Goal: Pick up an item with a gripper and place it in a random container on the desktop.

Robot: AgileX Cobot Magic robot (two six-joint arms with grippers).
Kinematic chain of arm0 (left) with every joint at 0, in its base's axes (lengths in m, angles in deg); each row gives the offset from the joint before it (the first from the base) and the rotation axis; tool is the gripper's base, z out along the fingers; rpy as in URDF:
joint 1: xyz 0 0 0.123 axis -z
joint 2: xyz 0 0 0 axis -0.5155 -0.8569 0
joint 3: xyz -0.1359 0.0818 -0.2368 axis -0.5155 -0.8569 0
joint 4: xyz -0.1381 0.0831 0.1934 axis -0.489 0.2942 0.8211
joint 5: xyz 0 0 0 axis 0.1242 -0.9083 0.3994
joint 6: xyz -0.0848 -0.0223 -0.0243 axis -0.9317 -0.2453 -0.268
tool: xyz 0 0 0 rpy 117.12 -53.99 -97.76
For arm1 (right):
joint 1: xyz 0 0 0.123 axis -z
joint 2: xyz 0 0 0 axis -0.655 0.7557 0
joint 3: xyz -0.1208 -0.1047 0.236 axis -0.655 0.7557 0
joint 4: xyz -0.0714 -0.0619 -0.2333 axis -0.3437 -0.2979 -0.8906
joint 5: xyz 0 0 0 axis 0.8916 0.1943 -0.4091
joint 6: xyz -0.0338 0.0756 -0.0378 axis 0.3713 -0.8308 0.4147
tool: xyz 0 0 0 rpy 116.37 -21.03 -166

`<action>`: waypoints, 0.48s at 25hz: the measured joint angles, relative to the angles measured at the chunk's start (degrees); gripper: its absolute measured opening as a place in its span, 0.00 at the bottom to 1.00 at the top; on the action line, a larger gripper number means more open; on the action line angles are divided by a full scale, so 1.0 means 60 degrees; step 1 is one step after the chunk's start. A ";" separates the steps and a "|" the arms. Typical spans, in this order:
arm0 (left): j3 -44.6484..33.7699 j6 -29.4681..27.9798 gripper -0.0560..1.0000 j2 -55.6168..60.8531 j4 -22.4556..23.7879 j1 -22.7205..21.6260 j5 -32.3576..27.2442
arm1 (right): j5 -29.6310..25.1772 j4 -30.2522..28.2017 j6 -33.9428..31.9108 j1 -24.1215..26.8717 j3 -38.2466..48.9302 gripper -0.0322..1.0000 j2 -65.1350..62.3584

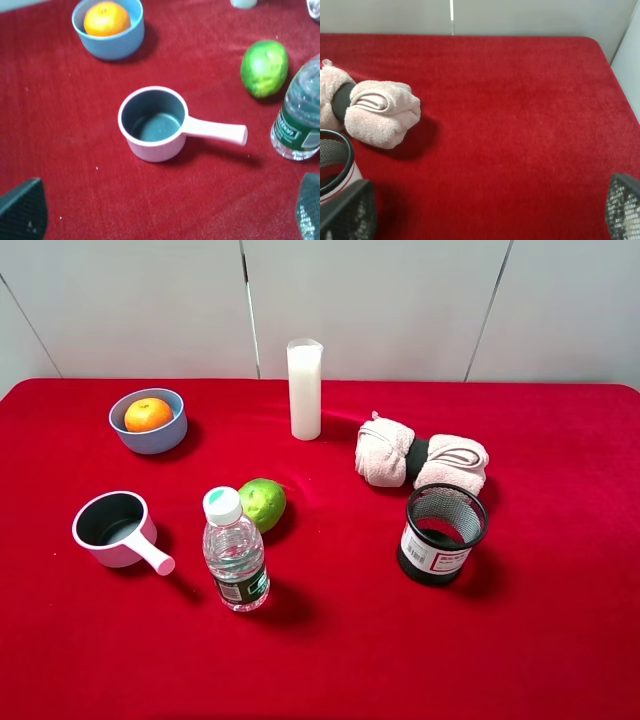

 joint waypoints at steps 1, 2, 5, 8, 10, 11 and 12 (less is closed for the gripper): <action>-0.0038 -0.0079 0.99 0.0000 -0.0020 0.0000 -0.0019 | 0.0000 0.0000 0.0000 0.0000 0.0000 0.70 0.0000; -0.0088 -0.0175 0.99 0.0000 -0.0030 0.0000 -0.0044 | 0.0000 0.0000 0.0000 0.0000 0.0000 0.70 0.0000; -0.0112 -0.0280 0.99 0.0000 -0.0030 0.0000 -0.0057 | 0.0000 0.0000 0.0000 0.0000 0.0000 0.70 0.0000; -0.0112 -0.0319 0.99 0.0000 -0.0030 0.0000 -0.0057 | 0.0000 0.0000 0.0000 0.0000 0.0000 0.70 0.0000; -0.0112 -0.0319 0.99 0.0000 -0.0030 0.0000 -0.0057 | 0.0000 0.0000 0.0000 0.0000 0.0000 0.70 0.0000; -0.0112 -0.0319 0.99 0.0000 -0.0030 0.0000 -0.0057 | 0.0000 0.0000 0.0000 0.0000 0.0000 0.70 0.0000; -0.0112 -0.0319 0.99 0.0000 -0.0030 0.0000 -0.0057 | 0.0000 0.0000 0.0000 0.0000 0.0000 0.70 0.0000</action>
